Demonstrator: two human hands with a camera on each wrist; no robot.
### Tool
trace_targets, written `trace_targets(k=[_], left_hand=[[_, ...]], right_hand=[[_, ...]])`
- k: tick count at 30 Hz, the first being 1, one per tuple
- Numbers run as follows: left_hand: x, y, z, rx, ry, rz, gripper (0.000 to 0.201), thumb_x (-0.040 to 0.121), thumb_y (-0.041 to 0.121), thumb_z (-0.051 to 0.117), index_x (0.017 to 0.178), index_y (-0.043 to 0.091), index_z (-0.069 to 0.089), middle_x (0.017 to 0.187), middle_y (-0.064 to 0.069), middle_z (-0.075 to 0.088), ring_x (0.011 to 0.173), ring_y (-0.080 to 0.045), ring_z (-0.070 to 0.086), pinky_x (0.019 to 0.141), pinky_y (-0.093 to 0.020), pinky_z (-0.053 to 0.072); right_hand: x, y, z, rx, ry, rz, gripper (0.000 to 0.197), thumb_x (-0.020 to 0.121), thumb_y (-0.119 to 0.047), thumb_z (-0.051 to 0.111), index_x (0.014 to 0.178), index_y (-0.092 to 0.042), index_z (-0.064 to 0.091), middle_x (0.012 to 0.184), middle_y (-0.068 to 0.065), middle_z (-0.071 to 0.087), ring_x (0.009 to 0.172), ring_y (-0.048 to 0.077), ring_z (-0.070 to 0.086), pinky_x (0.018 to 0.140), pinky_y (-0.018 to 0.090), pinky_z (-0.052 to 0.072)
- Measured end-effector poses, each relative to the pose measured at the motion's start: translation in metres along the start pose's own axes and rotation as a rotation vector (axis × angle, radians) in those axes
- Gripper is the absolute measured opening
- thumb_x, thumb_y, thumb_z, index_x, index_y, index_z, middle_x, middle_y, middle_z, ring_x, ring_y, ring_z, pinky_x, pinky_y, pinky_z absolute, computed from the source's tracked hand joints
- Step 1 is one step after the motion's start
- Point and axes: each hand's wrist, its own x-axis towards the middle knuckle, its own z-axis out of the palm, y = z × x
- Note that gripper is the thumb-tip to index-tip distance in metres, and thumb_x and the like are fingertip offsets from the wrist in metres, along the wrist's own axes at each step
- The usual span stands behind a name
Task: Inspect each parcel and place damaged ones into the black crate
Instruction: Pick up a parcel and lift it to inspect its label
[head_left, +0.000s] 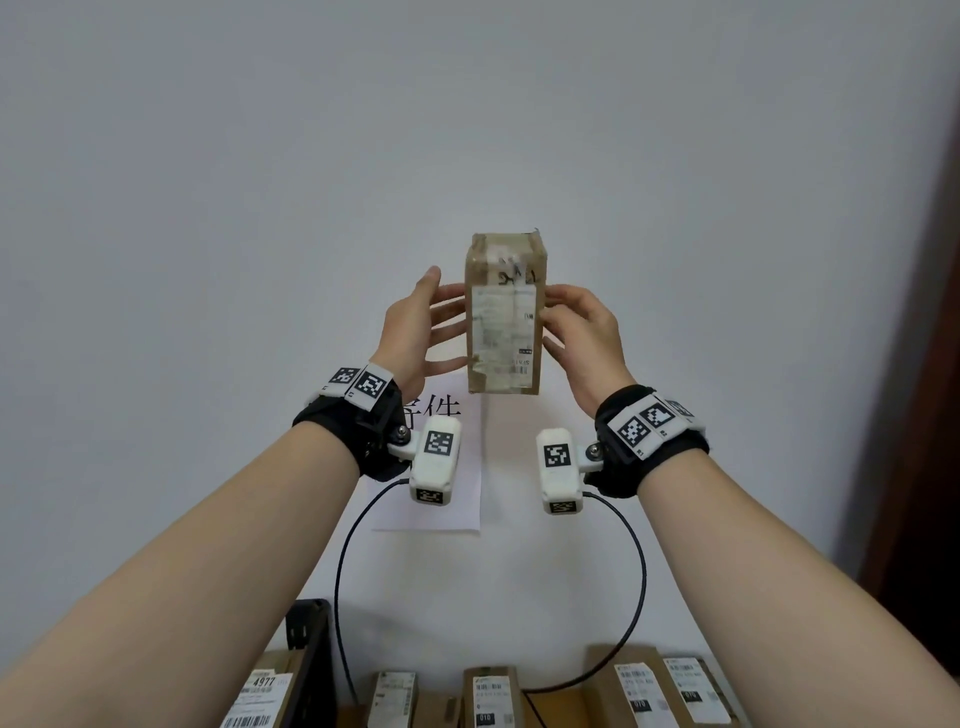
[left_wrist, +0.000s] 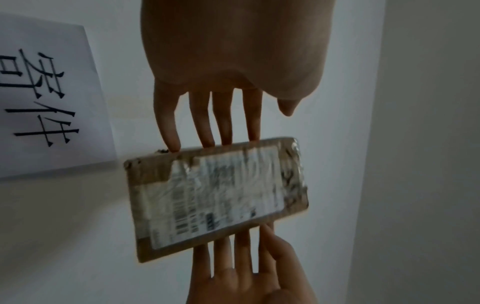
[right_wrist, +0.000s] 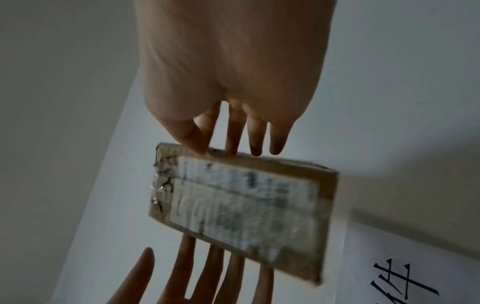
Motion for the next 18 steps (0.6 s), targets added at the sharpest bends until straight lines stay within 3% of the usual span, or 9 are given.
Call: trace_targets(k=[4, 6, 9, 12, 14, 18], left_hand=[[-0.002, -0.001, 0.002, -0.037, -0.006, 0.034, 0.040, 0.107, 0.054, 0.042, 0.109, 0.025, 0.070, 0.106, 0.002, 0.075, 0.105, -0.023, 0.073, 0.091, -0.063, 0.058], [-0.001, -0.001, 0.000, -0.066, -0.007, 0.051, 0.043, 0.107, 0.055, 0.041, 0.111, 0.025, 0.072, 0.104, 0.002, 0.076, 0.109, -0.023, 0.072, 0.092, -0.064, 0.057], [0.002, -0.003, -0.003, -0.089, 0.000, 0.057, 0.047, 0.106, 0.054, 0.043, 0.100, 0.020, 0.074, 0.098, 0.003, 0.079, 0.108, -0.020, 0.074, 0.093, -0.060, 0.057], [0.003, -0.003, -0.002, -0.102, 0.022, 0.055, 0.044, 0.106, 0.050, 0.046, 0.090, 0.018, 0.070, 0.084, 0.005, 0.077, 0.097, -0.015, 0.074, 0.086, -0.052, 0.061], [0.005, -0.003, -0.002, -0.109, 0.036, 0.058, 0.041, 0.107, 0.049, 0.046, 0.093, 0.018, 0.069, 0.076, 0.007, 0.074, 0.088, -0.012, 0.072, 0.081, -0.046, 0.059], [0.007, -0.007, -0.003, -0.103, 0.023, 0.060, 0.038, 0.107, 0.047, 0.046, 0.101, 0.018, 0.070, 0.078, 0.007, 0.075, 0.092, -0.013, 0.072, 0.080, -0.044, 0.059]], right_hand=[[-0.003, -0.005, 0.004, 0.069, -0.010, 0.030, 0.037, 0.097, -0.009, 0.050, 0.130, -0.018, 0.065, 0.099, 0.003, 0.073, 0.094, 0.012, 0.070, 0.089, 0.032, 0.060], [-0.003, -0.007, 0.007, 0.092, -0.007, 0.035, 0.031, 0.101, -0.017, 0.050, 0.121, -0.021, 0.072, 0.093, 0.000, 0.069, 0.094, 0.009, 0.070, 0.093, 0.035, 0.060], [-0.003, -0.007, 0.008, 0.107, 0.010, 0.025, 0.028, 0.103, -0.029, 0.052, 0.108, -0.018, 0.077, 0.097, 0.004, 0.069, 0.095, 0.012, 0.069, 0.095, 0.041, 0.059], [-0.002, -0.004, 0.008, 0.159, 0.028, 0.009, 0.031, 0.106, -0.027, 0.050, 0.104, -0.011, 0.076, 0.100, 0.004, 0.075, 0.094, 0.013, 0.070, 0.091, 0.036, 0.060], [-0.004, -0.002, 0.008, 0.195, 0.034, 0.002, 0.030, 0.106, -0.025, 0.050, 0.103, -0.009, 0.075, 0.102, 0.007, 0.076, 0.095, 0.015, 0.071, 0.092, 0.034, 0.060], [-0.004, 0.002, 0.008, 0.187, 0.032, -0.007, 0.031, 0.106, -0.024, 0.050, 0.109, -0.006, 0.075, 0.106, 0.008, 0.076, 0.098, 0.016, 0.072, 0.092, 0.033, 0.060]])
